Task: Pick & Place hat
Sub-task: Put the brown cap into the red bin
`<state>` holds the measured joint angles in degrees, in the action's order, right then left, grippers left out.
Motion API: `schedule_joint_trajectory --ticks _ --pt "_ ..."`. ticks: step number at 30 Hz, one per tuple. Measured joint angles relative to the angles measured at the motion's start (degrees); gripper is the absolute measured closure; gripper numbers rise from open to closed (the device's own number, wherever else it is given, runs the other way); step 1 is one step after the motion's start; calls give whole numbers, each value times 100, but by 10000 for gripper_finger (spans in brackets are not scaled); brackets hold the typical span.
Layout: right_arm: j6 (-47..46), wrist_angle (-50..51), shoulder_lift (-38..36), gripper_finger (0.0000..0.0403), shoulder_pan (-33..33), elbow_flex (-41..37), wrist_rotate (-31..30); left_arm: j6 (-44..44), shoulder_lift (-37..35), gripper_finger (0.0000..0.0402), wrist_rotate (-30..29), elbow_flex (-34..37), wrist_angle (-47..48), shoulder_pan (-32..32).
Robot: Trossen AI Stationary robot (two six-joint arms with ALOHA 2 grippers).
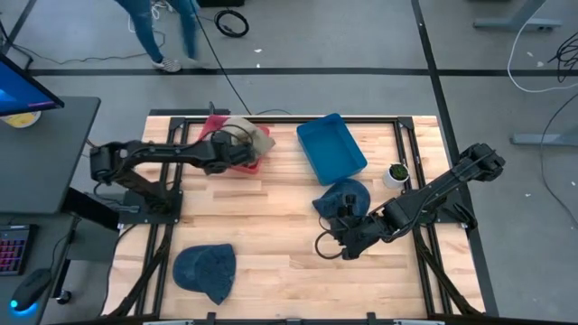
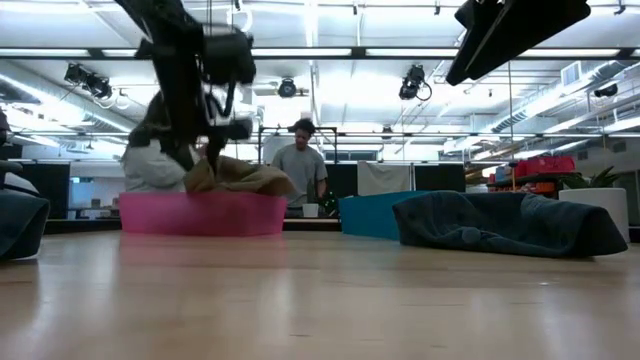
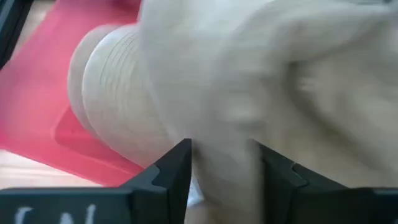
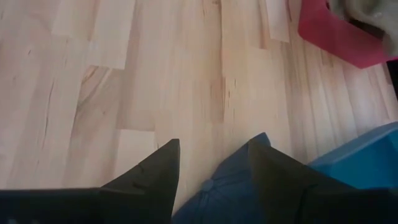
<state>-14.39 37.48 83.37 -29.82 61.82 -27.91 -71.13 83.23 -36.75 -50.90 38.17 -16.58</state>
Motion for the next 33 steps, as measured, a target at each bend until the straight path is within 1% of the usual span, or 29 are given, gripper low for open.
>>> schedule_joint_trajectory --ticks 6,9,11,13,16,18,23,28,33 --pt "9 27 0 208 0 0 10 625 -471 234 -60 -444 270 181" --pt "5 35 0 208 0 0 10 1221 -630 236 -275 -575 257 151" --pt "-7 41 0 208 -2 0 10 1598 -667 237 -311 -625 247 70" --pt "-9 46 0 208 0 0 12 2218 -687 238 -331 -672 218 -61" --pt "-7 52 0 208 0 0 12 3398 -678 238 -334 -693 -13 -346" --pt "-9 75 2 208 0 -2 12 3788 -643 238 -269 -690 -152 -488" --pt "-11 76 2 208 -1 -2 12 4066 -626 238 370 -682 -121 -657" --pt "-11 78 2 208 0 -2 13 4094 -449 239 393 -679 -108 -676" --pt "-11 76 2 208 4 -2 12 4224 127 239 314 -675 -108 -804"
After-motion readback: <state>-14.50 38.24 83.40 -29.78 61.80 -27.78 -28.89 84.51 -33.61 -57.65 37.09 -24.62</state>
